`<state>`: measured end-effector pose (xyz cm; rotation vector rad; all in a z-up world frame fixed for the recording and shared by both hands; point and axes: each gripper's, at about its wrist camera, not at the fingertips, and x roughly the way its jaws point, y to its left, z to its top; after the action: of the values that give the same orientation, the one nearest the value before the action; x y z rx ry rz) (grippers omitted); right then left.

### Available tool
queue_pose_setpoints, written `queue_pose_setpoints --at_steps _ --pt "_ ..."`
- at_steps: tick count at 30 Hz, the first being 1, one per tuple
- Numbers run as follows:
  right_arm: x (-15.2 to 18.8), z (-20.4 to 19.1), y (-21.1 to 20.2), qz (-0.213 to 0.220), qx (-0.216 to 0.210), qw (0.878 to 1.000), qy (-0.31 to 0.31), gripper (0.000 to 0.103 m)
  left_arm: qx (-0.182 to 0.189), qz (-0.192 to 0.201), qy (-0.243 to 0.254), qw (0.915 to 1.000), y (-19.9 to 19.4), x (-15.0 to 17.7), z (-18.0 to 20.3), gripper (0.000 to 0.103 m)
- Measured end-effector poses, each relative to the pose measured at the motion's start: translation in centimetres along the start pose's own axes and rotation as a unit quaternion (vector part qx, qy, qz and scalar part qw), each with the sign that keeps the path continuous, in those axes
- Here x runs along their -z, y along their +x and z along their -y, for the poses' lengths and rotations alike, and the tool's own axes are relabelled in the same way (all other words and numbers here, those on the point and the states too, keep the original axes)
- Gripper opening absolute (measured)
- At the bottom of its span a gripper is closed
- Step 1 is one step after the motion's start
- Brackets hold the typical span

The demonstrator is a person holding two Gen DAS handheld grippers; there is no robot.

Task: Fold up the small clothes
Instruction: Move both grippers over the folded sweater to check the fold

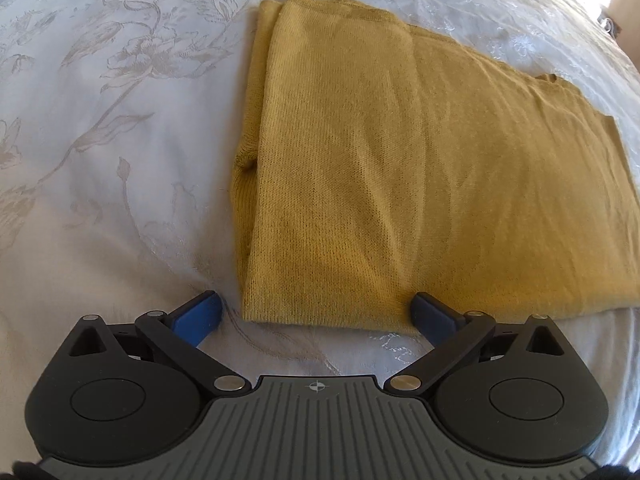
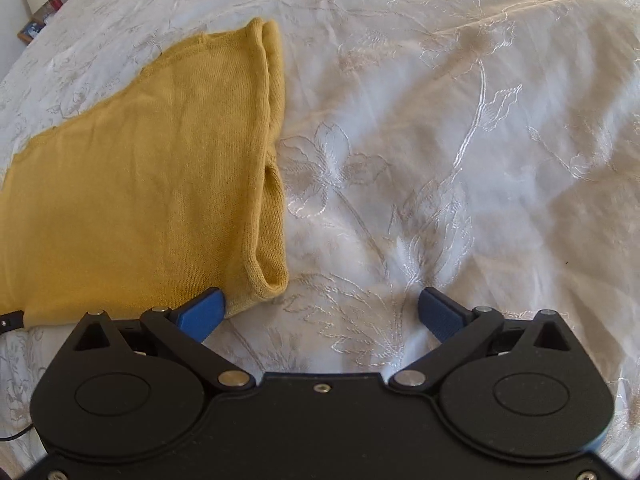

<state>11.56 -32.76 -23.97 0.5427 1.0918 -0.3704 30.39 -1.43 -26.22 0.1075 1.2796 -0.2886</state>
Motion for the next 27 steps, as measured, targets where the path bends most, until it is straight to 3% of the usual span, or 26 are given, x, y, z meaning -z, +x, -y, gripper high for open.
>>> queue_pose_setpoints --at_steps 4,8,12,20,24,27 --pt "-0.3 0.6 -0.4 0.007 0.007 1.0 0.027 0.102 -0.005 -0.012 0.0 0.9999 0.3 -0.3 0.3 0.103" --pt "0.6 1.5 1.1 -0.034 0.032 0.999 0.023 0.102 -0.011 -0.021 -0.007 0.9997 0.1 -0.9 0.7 0.102" --pt "1.7 1.6 1.6 -0.036 0.032 0.999 -0.014 0.103 -0.016 0.005 -0.009 0.9998 -1.8 -0.3 1.6 0.092" --pt "3.2 2.2 1.5 -0.011 0.016 1.0 -0.021 0.103 0.005 0.066 0.052 0.9964 -4.9 0.3 7.9 0.092" --pt "3.4 2.3 1.4 -0.003 0.011 1.0 -0.027 0.103 0.02 0.069 0.06 0.9956 -4.2 -0.9 10.8 0.093" --pt "3.0 2.2 1.2 -0.001 0.003 1.0 -0.031 0.103 0.009 0.057 0.071 0.9958 -3.0 -1.0 12.3 0.093"
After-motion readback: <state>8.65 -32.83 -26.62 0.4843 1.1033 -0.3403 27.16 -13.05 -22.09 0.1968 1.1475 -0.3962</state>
